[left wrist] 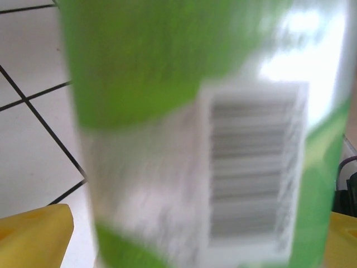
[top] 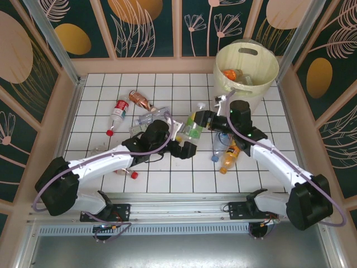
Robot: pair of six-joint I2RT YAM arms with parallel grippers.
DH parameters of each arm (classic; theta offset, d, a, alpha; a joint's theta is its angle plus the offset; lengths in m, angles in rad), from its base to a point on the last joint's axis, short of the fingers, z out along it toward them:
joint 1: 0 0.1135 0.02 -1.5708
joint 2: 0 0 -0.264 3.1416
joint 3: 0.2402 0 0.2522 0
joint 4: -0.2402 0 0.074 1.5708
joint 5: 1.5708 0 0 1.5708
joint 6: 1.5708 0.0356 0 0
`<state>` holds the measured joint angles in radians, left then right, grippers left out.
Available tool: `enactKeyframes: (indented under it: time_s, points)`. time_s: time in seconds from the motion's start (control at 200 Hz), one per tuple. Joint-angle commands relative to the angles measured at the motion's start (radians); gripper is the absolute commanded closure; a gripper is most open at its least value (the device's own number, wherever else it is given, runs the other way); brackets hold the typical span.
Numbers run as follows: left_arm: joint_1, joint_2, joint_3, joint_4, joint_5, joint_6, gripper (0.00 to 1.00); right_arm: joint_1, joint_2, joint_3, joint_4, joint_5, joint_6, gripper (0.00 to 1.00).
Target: Put the plastic bottles in the bin
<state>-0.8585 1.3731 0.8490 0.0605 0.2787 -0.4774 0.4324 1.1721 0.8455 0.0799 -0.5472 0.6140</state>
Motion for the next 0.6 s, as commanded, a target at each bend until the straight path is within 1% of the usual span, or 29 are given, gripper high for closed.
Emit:
enactKeyframes:
  time_s: [0.0, 0.155, 0.3, 0.495, 0.595]
  points:
    - [-0.005, -0.088, 0.035, -0.008, -0.053, 0.048, 0.01, -0.032, -0.061, 0.119, -0.101, 0.121, -0.135, 0.41]
    - [-0.005, -0.166, 0.046, -0.025, -0.116, 0.099, 0.01, -0.079, -0.066, 0.263, -0.145, 0.179, -0.245, 0.41]
    - [-0.005, -0.217, 0.046, -0.036, -0.148, 0.13, 0.01, -0.121, -0.02, 0.424, -0.162, 0.255, -0.325, 0.41]
    - [-0.005, -0.279, 0.048, -0.087, -0.164, 0.179, 0.01, -0.164, 0.106, 0.634, -0.187, 0.442, -0.399, 0.41]
    - [-0.005, -0.304, 0.056, -0.119, -0.197, 0.223, 0.01, -0.196, 0.191, 0.732, -0.206, 0.496, -0.422, 0.41]
